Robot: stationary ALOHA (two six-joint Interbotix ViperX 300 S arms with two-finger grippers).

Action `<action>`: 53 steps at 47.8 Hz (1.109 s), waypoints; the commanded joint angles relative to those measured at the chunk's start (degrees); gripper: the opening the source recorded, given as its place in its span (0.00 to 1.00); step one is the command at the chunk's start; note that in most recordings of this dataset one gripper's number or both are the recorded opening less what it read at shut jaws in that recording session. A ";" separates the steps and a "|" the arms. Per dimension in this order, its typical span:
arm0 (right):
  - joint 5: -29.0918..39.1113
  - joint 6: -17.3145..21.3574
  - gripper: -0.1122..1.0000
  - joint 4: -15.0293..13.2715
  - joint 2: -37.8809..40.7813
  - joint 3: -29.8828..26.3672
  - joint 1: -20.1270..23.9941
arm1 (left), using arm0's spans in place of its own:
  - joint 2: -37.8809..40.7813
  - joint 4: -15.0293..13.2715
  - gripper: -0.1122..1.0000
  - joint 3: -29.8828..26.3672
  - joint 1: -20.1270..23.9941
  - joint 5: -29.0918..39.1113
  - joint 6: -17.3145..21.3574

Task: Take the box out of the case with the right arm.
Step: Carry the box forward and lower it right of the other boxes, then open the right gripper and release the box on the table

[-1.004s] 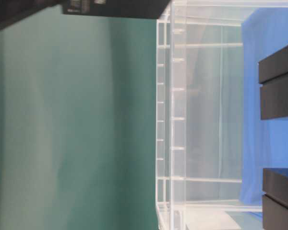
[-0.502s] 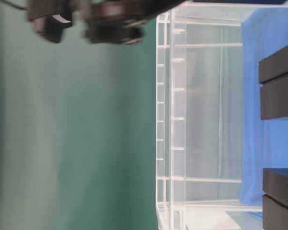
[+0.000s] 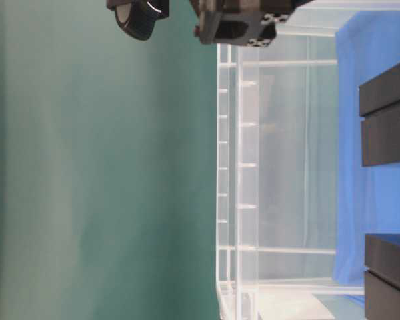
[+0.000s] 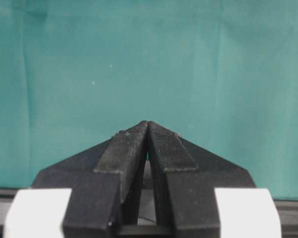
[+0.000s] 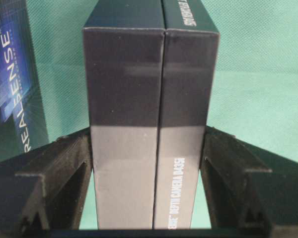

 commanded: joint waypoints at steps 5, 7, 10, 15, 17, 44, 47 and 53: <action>-0.35 0.18 0.68 0.00 -1.05 -0.70 0.00 | 0.18 0.18 0.12 -1.49 -0.09 -0.26 0.00; -0.35 0.26 0.68 0.00 -0.97 -0.70 -0.09 | 0.18 0.09 0.12 -1.49 -0.09 -0.35 0.00; -0.35 0.35 0.68 0.00 -1.05 -0.70 0.00 | 0.09 0.18 0.12 -1.41 -0.09 -0.26 0.00; -0.09 0.62 0.68 0.00 -1.05 -0.70 0.00 | 0.18 0.09 0.12 -1.49 -0.09 -0.26 0.00; 0.00 0.62 0.68 0.00 -1.05 -0.79 0.00 | 0.18 0.18 0.12 -1.49 -0.09 -0.35 0.00; 1.76 0.62 0.87 -0.18 -1.49 -2.20 -0.09 | 0.18 0.09 0.12 -1.49 -0.09 -0.35 0.00; 2.20 0.62 0.87 -0.18 -1.67 -2.72 0.00 | 0.18 0.09 0.12 -1.49 -0.09 -0.26 0.00; 4.31 0.62 0.87 -0.26 -2.37 -4.48 0.00 | 0.18 0.09 0.12 -1.49 -0.09 -0.26 -0.09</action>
